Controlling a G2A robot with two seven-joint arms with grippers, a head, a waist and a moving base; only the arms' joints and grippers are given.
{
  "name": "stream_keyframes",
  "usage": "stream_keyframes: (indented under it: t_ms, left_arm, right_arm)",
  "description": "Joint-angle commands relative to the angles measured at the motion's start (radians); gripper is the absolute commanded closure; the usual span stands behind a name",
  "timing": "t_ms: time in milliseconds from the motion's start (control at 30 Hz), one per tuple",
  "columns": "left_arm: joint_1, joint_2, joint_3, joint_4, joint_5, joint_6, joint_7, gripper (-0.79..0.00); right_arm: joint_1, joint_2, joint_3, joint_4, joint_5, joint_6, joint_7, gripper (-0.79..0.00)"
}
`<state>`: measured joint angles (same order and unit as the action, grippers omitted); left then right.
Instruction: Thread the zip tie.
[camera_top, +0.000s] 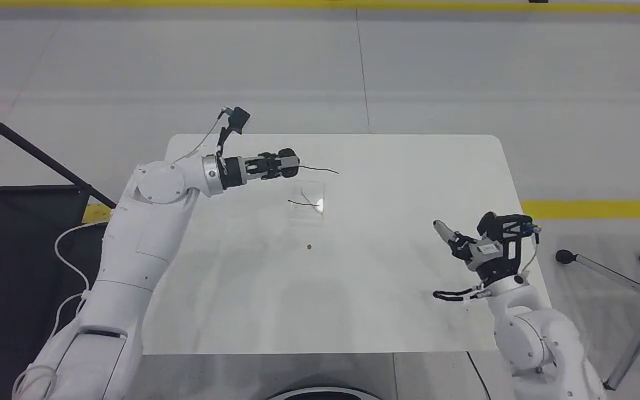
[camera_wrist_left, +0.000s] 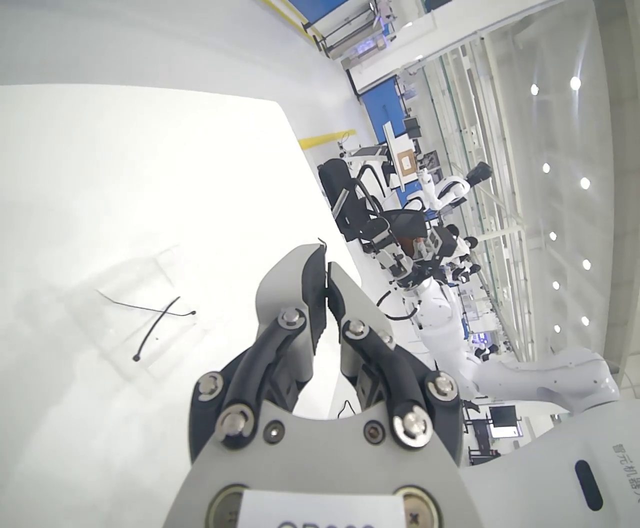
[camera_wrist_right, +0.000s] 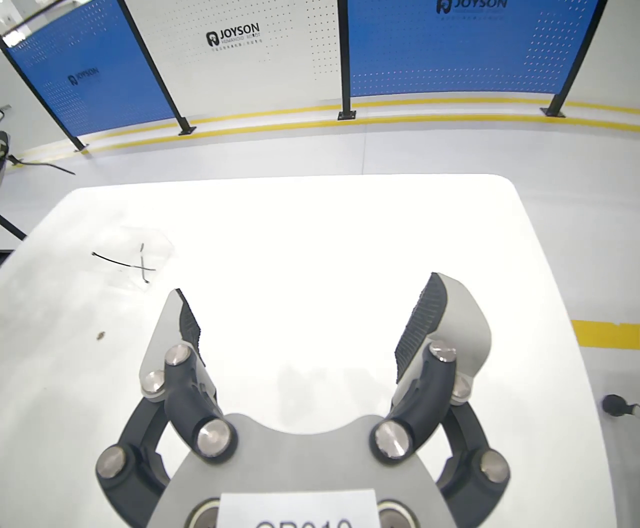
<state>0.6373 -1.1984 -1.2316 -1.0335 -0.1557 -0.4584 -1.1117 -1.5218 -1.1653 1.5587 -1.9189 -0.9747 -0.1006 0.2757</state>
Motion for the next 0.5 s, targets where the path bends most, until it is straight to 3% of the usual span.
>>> stream_keyframes:
  t_ms: [0, 467]
  left_arm:
    - [0.007, 0.003, 0.001, -0.016, 0.004, -0.003, -0.005, 0.0]
    - [0.034, 0.009, -0.001, -0.038, 0.033, 0.018, 0.039, 0.0]
  right_arm:
    - [0.027, -0.002, -0.005, -0.002, 0.071, -0.003, 0.052, -0.785]
    - [0.036, -0.002, -0.011, 0.016, 0.113, -0.023, 0.082, -0.785]
